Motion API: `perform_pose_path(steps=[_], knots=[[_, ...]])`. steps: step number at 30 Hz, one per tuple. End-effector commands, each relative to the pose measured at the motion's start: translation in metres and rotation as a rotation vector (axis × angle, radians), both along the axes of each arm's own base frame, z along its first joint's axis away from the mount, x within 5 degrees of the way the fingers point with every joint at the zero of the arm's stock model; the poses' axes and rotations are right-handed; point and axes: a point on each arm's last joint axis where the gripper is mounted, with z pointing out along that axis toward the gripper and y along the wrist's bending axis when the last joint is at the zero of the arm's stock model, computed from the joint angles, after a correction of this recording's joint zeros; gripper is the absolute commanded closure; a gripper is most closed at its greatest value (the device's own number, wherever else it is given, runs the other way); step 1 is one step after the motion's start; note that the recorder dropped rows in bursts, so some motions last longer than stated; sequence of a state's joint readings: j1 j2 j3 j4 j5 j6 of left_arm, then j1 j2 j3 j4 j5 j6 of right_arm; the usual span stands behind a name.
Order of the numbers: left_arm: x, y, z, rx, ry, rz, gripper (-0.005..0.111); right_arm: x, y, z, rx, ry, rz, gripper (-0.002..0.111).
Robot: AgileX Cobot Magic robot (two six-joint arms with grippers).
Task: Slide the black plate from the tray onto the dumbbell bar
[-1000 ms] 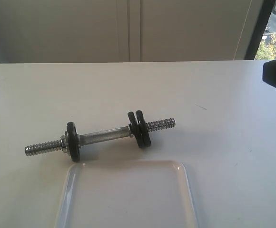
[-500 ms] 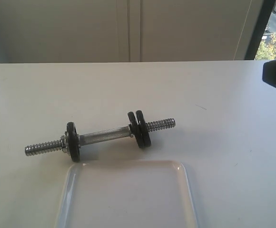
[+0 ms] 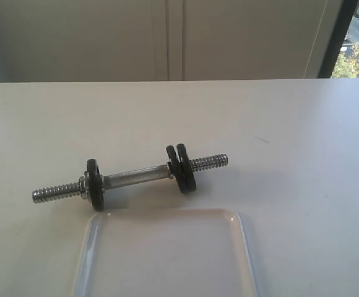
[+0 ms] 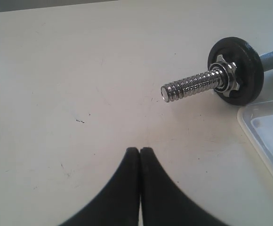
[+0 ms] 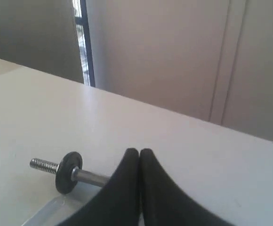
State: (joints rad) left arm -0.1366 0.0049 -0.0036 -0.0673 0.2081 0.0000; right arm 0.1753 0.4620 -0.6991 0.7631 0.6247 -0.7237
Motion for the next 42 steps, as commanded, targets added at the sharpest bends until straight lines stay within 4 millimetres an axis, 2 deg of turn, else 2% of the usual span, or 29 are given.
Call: perform_pose_path(steps=[1, 6, 10, 16, 19, 24, 25, 29, 31, 34, 36, 37, 38, 40, 42], knots=[[0.0, -0.001, 0.0, -0.014, -0.004, -0.003, 0.107, -0.034, -0.006, 0.007, 0.024, -0.13, 0.005, 0.108], [0.0, -0.001, 0.0, -0.014, -0.004, -0.003, 0.107, -0.065, -0.011, 0.011, 0.047, -0.254, 0.004, 0.108], [0.0, -0.001, 0.0, -0.014, -0.004, -0.003, 0.107, -0.081, -0.014, 0.011, 0.058, -0.313, 0.004, 0.108], [0.0, -0.001, 0.0, -0.014, -0.004, -0.003, 0.107, -0.088, -0.016, 0.008, 0.062, -0.34, 0.004, 0.108], [0.0, -0.001, 0.0, -0.014, -0.004, -0.003, 0.107, -0.088, -0.019, -0.004, 0.026, -0.356, -0.033, 0.108], [0.0, 0.001, 0.0, -0.014, -0.004, 0.017, 0.107, -0.074, -0.026, -0.042, -0.137, -0.348, -0.135, 0.108], [0.0, 0.002, 0.0, -0.014, -0.004, 0.046, 0.107, -0.065, -0.024, -0.058, -0.158, -0.298, -0.133, 0.108], [0.001, 0.003, -0.001, -0.014, -0.003, 0.072, 0.107, -0.052, -0.023, -0.086, -0.194, -0.213, -0.132, 0.108], [0.0, 0.003, -0.001, -0.013, 0.002, 0.073, 0.107, -0.042, -0.025, -0.113, -0.297, -0.152, -0.152, 0.108], [0.0, 0.003, -0.001, -0.013, 0.002, 0.073, 0.107, -0.034, -0.028, -0.141, -0.4, -0.094, -0.166, 0.108], [0.0, 0.003, -0.001, -0.013, 0.002, 0.073, 0.107, -0.029, -0.027, -0.166, -0.422, -0.022, -0.153, 0.108], [0.0, 0.003, -0.001, -0.013, 0.002, 0.073, 0.107, -0.027, -0.027, -0.188, -0.44, 0.043, -0.137, 0.108], [0.0, 0.003, -0.001, -0.013, 0.002, 0.073, 0.107, -0.025, -0.027, -0.201, -0.466, 0.051, -0.136, 0.108], [0.0, 0.003, -0.001, -0.013, 0.002, 0.072, 0.107, -0.018, -0.032, -0.184, -0.428, -0.129, -0.246, 0.108], [0.0, 0.003, -0.001, -0.013, 0.002, 0.072, 0.107, -0.017, -0.036, -0.184, -0.566, -0.18, -0.261, 0.108]])
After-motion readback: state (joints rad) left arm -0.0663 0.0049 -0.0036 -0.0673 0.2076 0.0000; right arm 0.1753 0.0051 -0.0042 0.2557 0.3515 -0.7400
